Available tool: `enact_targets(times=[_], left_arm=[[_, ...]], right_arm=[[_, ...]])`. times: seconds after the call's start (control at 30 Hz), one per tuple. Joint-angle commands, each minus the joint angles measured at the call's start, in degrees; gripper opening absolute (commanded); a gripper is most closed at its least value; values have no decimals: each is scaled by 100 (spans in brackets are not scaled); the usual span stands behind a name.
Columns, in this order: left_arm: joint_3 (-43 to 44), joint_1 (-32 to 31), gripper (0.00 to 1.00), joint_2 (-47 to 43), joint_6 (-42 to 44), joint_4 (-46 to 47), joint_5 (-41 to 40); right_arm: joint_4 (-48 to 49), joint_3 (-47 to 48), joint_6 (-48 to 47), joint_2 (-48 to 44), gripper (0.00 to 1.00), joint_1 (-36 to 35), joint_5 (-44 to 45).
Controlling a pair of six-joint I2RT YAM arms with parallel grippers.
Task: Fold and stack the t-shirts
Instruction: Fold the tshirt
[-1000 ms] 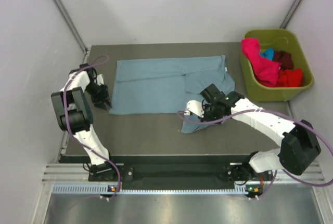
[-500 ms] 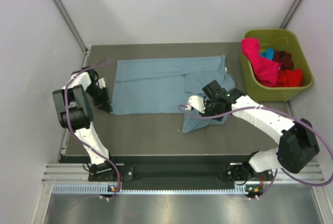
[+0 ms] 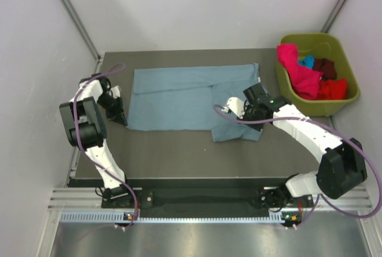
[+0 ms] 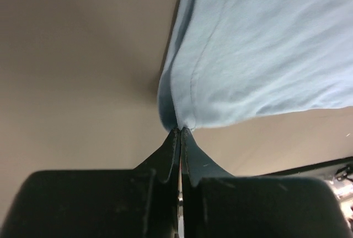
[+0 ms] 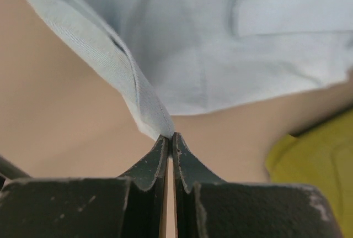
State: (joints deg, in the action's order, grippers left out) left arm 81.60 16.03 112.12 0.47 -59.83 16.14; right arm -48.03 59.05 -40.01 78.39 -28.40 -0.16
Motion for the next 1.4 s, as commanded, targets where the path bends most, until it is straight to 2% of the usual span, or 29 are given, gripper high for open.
enact_targets(times=[0.0,0.3,0.5,0.7,0.93,1.37], left_arm=[[610,58,0,-68,286,-265,257],[1340,49,0,327,349,-82,671],[2306,49,0,1091,471,-28,820],[3484,32,0,1768,551,-467,899],[4678,-153,0,2332,735,-679,961],[5507,-364,0,2991,560,-433,671]], right_arm=[[118,545,151,-175,0,186,218],[303,1406,405,413,0,572,534],[567,2066,590,1063,0,871,816],[707,2848,574,1618,0,1170,1000],[918,3587,564,2521,0,1223,966],[1050,5405,476,3955,0,1276,1089]])
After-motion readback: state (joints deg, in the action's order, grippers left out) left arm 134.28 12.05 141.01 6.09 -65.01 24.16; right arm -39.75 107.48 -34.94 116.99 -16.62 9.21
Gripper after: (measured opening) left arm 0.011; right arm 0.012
